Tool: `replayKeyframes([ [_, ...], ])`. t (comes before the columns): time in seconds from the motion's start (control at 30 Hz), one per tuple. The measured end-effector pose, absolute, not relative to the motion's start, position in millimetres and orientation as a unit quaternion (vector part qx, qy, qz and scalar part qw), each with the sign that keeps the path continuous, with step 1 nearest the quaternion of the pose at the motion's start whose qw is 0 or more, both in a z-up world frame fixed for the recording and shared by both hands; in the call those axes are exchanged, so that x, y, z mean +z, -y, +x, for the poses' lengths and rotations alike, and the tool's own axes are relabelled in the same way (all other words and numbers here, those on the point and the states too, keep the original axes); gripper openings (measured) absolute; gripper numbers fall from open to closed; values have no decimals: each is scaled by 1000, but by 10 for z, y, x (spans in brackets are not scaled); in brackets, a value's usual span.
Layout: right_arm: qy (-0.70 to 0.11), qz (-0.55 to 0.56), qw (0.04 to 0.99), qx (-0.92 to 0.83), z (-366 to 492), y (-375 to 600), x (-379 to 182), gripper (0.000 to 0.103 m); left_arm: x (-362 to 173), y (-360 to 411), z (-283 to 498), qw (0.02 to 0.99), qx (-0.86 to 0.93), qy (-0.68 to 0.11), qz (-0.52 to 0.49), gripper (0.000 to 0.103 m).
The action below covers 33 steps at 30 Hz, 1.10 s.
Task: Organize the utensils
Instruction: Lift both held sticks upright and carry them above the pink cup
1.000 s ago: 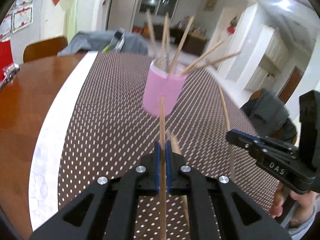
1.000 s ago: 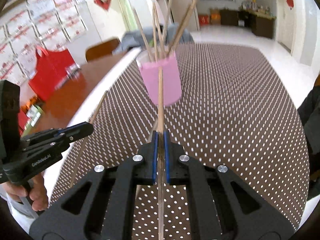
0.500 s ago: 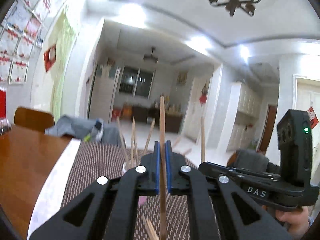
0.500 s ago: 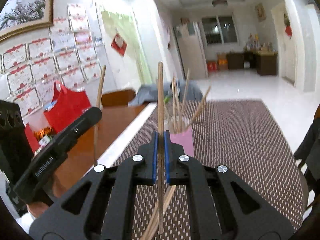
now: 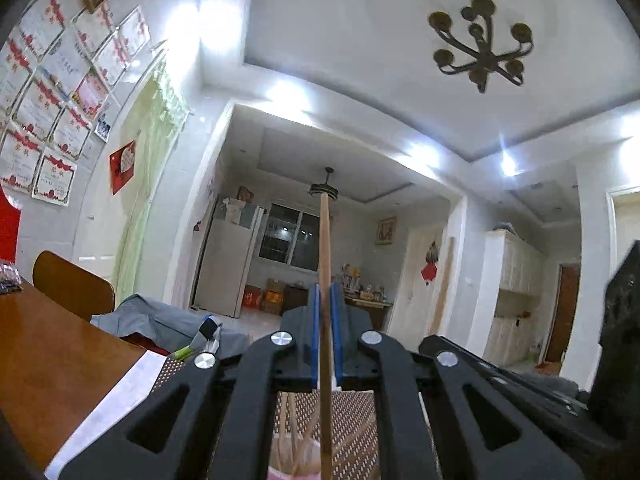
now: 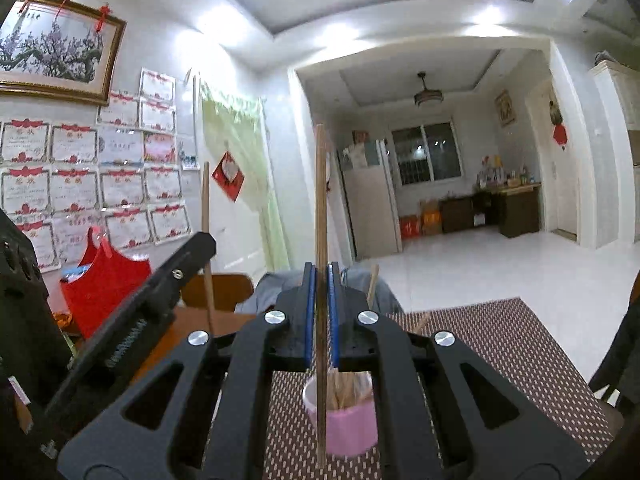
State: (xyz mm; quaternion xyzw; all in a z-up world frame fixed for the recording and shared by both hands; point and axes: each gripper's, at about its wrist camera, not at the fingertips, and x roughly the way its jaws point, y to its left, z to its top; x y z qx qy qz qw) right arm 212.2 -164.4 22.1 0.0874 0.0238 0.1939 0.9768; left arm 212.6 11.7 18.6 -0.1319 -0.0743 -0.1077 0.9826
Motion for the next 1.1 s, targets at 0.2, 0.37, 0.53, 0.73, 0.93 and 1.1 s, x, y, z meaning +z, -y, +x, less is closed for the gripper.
replayKeyframes([
  [0.2, 6, 102, 978, 183, 2364, 1595, 177, 6, 107, -188, 2574, 979, -92, 82, -164, 6],
  [0.37, 18, 116, 978, 172, 2490, 1640, 121, 6, -2, -242, 2811, 975, -81, 74, -191, 6],
  [0.53, 11, 115, 979, 168, 2578, 1637, 79, 6, -63, -234, 2912, 976, -68, 78, -193, 6],
  [0.73, 5, 106, 981, 164, 2612, 1577, 64, 6, -153, -207, 2999, 981, -56, 70, -172, 6],
  [0.93, -4, 92, 982, 166, 2618, 1516, 43, 6, -250, -232, 3137, 985, -56, 33, -161, 6],
  [1.1, -8, 86, 982, 169, 2616, 1496, 46, 6, -218, -255, 3140, 985, -61, 24, -160, 6],
])
